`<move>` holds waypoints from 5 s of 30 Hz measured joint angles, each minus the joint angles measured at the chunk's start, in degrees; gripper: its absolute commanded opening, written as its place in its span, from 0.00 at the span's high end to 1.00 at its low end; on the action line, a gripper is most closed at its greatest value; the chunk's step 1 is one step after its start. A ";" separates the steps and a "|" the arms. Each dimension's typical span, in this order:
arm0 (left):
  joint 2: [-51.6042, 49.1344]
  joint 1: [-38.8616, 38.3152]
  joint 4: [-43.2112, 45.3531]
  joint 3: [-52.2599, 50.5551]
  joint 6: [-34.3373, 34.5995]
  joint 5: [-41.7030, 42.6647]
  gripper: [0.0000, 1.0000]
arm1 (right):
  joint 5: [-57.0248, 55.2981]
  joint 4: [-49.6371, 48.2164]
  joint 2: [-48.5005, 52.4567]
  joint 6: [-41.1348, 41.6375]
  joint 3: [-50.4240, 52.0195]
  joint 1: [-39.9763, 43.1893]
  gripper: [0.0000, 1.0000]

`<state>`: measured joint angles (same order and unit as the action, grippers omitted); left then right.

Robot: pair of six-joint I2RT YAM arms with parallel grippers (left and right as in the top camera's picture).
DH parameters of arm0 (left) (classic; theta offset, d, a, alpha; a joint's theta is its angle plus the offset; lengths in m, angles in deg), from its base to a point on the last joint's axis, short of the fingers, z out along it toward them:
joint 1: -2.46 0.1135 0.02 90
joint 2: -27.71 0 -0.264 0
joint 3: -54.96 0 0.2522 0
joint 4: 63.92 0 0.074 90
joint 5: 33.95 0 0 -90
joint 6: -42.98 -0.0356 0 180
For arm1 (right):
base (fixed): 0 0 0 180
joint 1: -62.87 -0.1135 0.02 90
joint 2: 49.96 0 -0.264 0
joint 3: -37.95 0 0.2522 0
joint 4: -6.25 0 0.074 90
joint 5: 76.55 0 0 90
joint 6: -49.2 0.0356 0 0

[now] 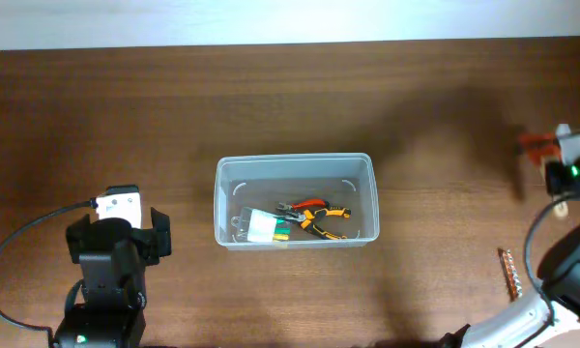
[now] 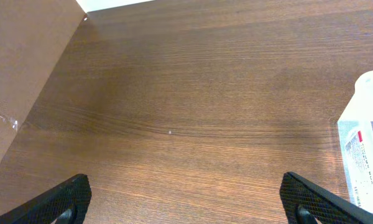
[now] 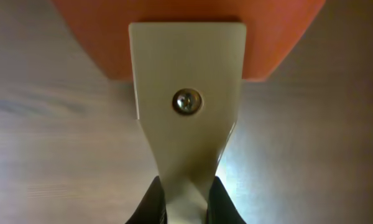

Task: Pack container
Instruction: 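Lift the scraper and carry it left over the container, then lower the scraper into the container and open the right gripper, then move the right gripper right over the orange bit strip, then lower the right gripper and close it on the orange bit strip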

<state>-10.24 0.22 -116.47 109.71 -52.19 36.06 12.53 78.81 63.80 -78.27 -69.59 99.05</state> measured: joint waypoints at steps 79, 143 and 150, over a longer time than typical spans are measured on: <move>0.00 0.00 0.00 0.00 0.00 0.00 0.01 | -11.28 35.50 0.46 7.37 -29.05 -63.49 0.01; 0.00 0.00 0.00 0.07 0.00 0.00 0.01 | -3.93 11.15 -22.71 -5.95 26.38 3.69 0.01; 0.00 0.00 0.00 0.07 0.00 0.00 0.01 | -3.93 5.29 -21.92 -4.66 30.80 3.76 0.01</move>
<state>-10.24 0.22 -116.47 109.78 -52.19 36.06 8.59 84.10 41.87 -82.93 -38.80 102.81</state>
